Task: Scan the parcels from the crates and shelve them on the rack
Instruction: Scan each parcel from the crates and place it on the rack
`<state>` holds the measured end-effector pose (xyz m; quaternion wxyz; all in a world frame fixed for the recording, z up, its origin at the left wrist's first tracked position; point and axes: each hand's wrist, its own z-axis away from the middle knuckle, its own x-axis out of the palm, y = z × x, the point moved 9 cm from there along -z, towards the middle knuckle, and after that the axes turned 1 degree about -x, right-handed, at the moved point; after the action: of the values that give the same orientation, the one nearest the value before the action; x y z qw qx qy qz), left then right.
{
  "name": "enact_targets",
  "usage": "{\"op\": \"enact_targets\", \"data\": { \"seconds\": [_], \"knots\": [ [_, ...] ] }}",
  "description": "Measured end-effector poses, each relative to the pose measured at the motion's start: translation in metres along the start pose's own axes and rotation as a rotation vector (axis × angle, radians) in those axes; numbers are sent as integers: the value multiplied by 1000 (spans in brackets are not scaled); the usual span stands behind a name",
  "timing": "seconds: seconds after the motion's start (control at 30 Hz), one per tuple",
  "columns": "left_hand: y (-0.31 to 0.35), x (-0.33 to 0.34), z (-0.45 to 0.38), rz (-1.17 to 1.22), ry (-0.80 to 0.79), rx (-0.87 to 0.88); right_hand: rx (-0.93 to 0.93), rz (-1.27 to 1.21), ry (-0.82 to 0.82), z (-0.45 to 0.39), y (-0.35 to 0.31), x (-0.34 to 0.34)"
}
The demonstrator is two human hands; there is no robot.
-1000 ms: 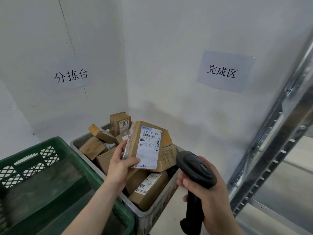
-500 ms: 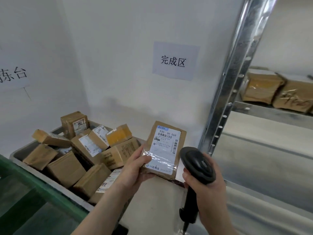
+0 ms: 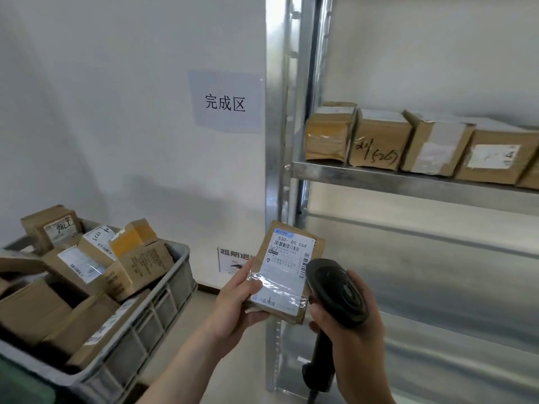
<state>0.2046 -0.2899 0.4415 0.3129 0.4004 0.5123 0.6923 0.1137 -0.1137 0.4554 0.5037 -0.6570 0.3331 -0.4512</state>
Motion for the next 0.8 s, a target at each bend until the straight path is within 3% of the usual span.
{"op": "enact_targets", "data": {
  "seconds": [0.4,0.8],
  "knots": [
    [-40,78,-66,-142,113,-127,86,-19,68,-71,8,-81],
    [-78,56,-167,-104,168,-199,184,-17,157,-151,64,-68]
  ]
}}
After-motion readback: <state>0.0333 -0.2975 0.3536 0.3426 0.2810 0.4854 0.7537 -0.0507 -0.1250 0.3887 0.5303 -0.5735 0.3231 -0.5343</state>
